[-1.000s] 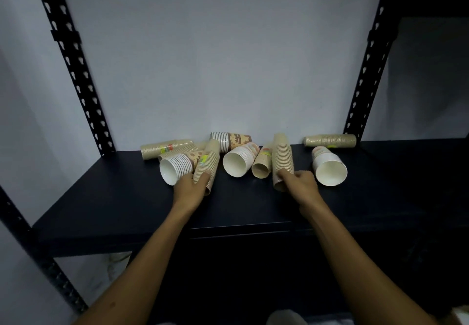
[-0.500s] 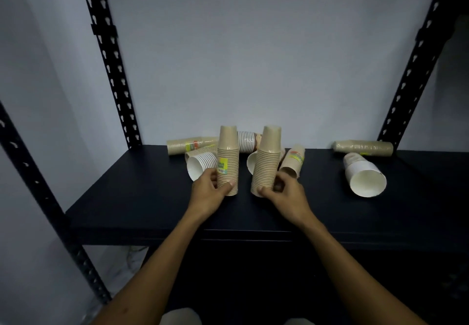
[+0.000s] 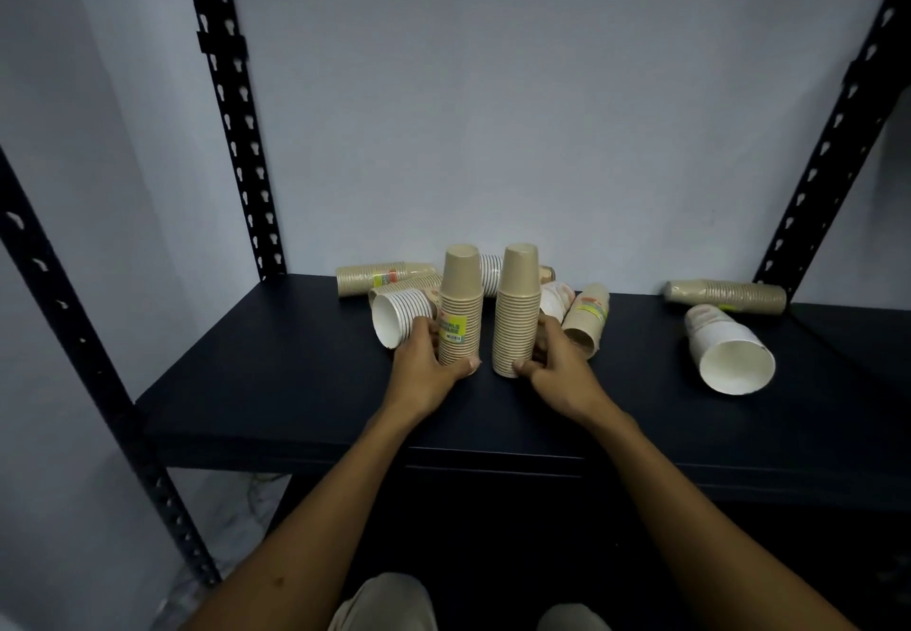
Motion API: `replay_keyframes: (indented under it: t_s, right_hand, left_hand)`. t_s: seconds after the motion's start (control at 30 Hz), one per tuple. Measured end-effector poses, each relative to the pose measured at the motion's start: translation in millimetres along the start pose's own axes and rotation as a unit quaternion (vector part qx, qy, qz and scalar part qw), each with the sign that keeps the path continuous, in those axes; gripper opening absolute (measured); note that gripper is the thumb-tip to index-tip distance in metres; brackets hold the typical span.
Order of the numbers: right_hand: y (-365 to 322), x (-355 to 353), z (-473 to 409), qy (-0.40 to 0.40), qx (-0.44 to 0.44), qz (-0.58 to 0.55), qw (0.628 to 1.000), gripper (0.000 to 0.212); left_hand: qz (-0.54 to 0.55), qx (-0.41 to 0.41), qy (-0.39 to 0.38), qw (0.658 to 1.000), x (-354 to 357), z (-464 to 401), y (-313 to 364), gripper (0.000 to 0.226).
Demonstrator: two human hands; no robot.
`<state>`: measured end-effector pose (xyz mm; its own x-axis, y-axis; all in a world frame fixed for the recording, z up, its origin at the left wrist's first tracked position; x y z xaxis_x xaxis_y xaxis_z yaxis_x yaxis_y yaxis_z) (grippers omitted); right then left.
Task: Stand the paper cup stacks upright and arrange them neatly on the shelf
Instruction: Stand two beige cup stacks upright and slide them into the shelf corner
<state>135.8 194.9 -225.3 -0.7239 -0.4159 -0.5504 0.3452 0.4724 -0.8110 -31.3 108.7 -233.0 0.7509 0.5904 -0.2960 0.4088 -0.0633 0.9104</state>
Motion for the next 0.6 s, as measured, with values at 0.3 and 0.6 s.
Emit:
replay_keyframes:
  t_s: [0.3,0.6]
  right_hand:
    - [2,8,5,0.034,-0.017,-0.001,0.999,0.068]
    - [1,7,1,0.072,-0.035,0.044,0.996,0.059]
  left_hand:
    - [0.02,-0.013,-0.052,0.998,2,2,-4,0.061]
    - [-0.015,0.012,-0.035,0.999,1,0,-8,0.056]
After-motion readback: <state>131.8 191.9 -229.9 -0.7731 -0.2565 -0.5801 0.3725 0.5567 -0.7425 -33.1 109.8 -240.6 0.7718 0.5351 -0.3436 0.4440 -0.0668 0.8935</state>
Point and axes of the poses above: each hand's wrist, its own z-axis away from the middle knuckle, its own x-axis out of the palm, y = z × x, the point moved 5 cm from there along -z, towards the middle knuckle, and after that the axes turned 7 degrees about z, right-handed, at the moved point
